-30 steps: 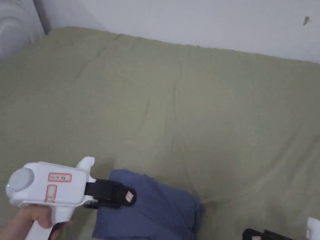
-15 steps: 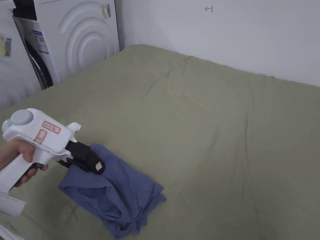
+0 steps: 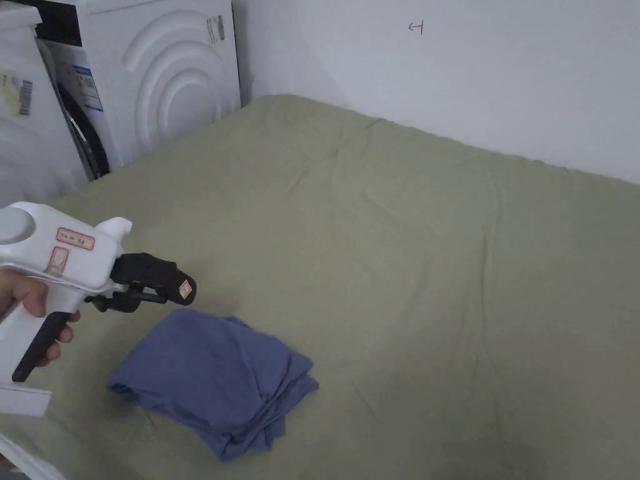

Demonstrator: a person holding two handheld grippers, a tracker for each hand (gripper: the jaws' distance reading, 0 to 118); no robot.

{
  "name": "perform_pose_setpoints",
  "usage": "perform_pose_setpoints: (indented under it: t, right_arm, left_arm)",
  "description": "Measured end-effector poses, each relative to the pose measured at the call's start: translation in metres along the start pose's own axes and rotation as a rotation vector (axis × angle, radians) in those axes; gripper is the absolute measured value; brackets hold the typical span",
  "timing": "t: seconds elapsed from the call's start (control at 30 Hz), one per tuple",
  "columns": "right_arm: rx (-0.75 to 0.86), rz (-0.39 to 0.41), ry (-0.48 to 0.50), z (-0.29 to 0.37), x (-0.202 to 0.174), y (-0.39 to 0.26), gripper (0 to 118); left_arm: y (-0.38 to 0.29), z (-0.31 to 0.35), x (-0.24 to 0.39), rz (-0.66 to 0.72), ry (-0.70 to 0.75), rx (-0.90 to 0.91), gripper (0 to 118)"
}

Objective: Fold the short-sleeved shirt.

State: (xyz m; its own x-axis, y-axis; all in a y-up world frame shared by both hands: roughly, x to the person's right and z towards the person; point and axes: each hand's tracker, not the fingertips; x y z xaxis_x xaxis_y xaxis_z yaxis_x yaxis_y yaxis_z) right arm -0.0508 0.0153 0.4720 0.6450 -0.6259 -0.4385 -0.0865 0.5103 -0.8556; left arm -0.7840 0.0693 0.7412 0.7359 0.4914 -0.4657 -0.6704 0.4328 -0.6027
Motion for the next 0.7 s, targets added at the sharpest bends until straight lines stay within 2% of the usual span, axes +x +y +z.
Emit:
perform_pose_setpoints:
  t: [0.1,0.13,0.17,0.2,0.27,0.33,0.4,0.43,0.53,0.57,0.6,0.67,0.7]
  right_arm:
    - [0.014,0.059,-0.019,0.025,0.003,-0.007,1]
    - [0.042,0.075,-0.045,0.031,-0.001,-0.007,1]
    - [0.117,0.078,-0.018,0.040,-0.012,-0.006,1]
    - [0.147,0.084,-0.042,0.047,-0.017,-0.005,1]
    - [0.205,0.131,-0.120,0.063,-0.030,-0.004,1]
    - [0.257,0.200,-0.210,0.084,-0.046,0.004,1]
    - [0.321,0.270,-0.308,0.095,-0.068,0.007,1]
    - [0.367,0.329,-0.344,0.108,-0.071,0.008,1]
    - [0.455,0.459,-0.462,0.117,-0.099,0.006,1]
    - [0.479,0.485,-0.482,0.119,-0.088,0.010,1]
    - [0.498,0.519,-0.499,0.121,-0.094,0.009,1]
    - [0.555,0.570,-0.551,0.123,-0.106,0.006,1]
    - [0.586,0.578,-0.565,0.125,-0.109,0.003,1]
  left_arm:
    - [-0.017,0.007,0.061,-0.088,0.018,0.040,113]
    - [-0.026,0.007,0.086,-0.119,0.022,0.050,90]
    - [-0.037,0.007,0.110,-0.137,-0.006,0.091,49]
    - [-0.049,0.002,0.139,-0.175,-0.050,0.110,5]
    - [-0.076,-0.008,0.203,-0.274,-0.012,0.187,4]
    - [-0.101,-0.017,0.256,-0.274,-0.072,0.168,4]
    - [-0.122,-0.033,0.297,-0.322,-0.114,0.254,4]
    - [-0.135,-0.037,0.324,-0.355,-0.053,0.329,4]
    - [-0.170,-0.047,0.388,-0.399,-0.004,0.478,4]
    - [-0.180,-0.047,0.405,-0.415,0.019,0.563,4]
    - [-0.185,-0.045,0.418,-0.474,0.032,0.655,4]
    - [-0.198,-0.037,0.445,-0.507,0.145,0.686,4]
    - [-0.200,-0.032,0.452,-0.514,0.108,0.692,4]
